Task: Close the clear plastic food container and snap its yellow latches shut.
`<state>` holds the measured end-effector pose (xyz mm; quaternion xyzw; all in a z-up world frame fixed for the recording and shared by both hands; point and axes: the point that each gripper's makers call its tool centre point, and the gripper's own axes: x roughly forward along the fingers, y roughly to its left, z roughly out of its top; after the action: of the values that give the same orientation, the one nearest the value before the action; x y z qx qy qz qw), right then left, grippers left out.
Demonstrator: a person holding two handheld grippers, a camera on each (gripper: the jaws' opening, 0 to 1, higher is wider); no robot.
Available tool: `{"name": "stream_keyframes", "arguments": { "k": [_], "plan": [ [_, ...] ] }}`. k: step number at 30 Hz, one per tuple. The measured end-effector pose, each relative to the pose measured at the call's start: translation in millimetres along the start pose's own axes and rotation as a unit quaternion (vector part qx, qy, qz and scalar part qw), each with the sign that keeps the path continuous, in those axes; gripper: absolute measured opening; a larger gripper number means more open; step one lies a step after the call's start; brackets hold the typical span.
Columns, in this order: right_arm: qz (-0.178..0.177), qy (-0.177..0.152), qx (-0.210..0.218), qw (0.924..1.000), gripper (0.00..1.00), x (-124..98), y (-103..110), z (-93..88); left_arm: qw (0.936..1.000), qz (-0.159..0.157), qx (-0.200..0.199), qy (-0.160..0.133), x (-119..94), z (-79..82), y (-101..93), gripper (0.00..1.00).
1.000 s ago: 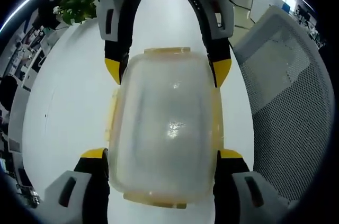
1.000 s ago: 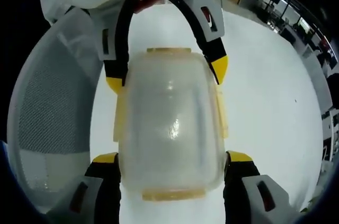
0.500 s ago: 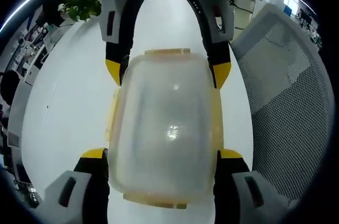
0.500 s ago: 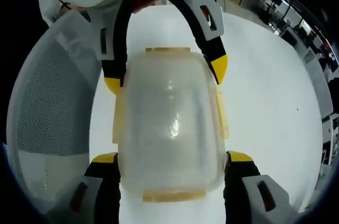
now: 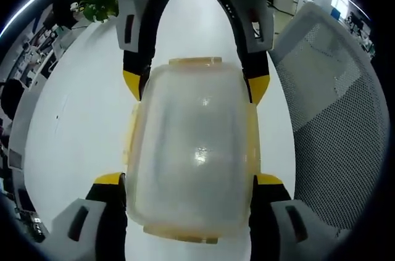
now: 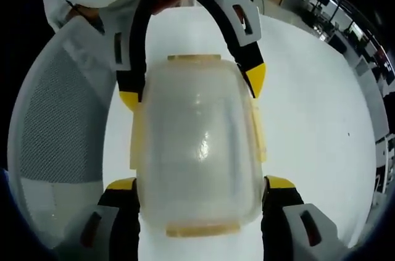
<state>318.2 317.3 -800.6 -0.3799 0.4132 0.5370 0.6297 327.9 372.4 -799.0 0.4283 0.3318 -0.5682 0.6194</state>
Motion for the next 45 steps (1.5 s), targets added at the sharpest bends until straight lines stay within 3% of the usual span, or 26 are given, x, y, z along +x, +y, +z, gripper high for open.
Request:
{"name": "stream_keyframes", "arguments": {
  "k": [19,25,36,41,45],
  "plan": [
    [0.0,0.008,0.006,1.0,0.83,9,1,14.5,1.0,-0.003,0.001,-0.002,-6,-15.7,0.4,0.82],
    [-0.01,-0.007,0.011,0.9999,0.83,8,1,14.9,1.0,0.0,0.002,0.01,-5,-15.9,-0.4,0.82],
    [-0.012,-0.015,0.009,0.9998,0.83,10,5,20.6,1.0,0.001,0.001,0.002,-6,-20.6,-2.6,0.83],
    [-0.011,-0.048,0.008,0.9987,0.83,10,6,23.1,1.0,0.003,0.0,0.004,-6,-22.5,-3.0,0.83],
    [-0.011,-0.05,0.008,0.9987,0.84,11,6,25.7,1.0,-0.003,0.001,0.002,-5,-23.6,-3.0,0.84]
  ]
}}
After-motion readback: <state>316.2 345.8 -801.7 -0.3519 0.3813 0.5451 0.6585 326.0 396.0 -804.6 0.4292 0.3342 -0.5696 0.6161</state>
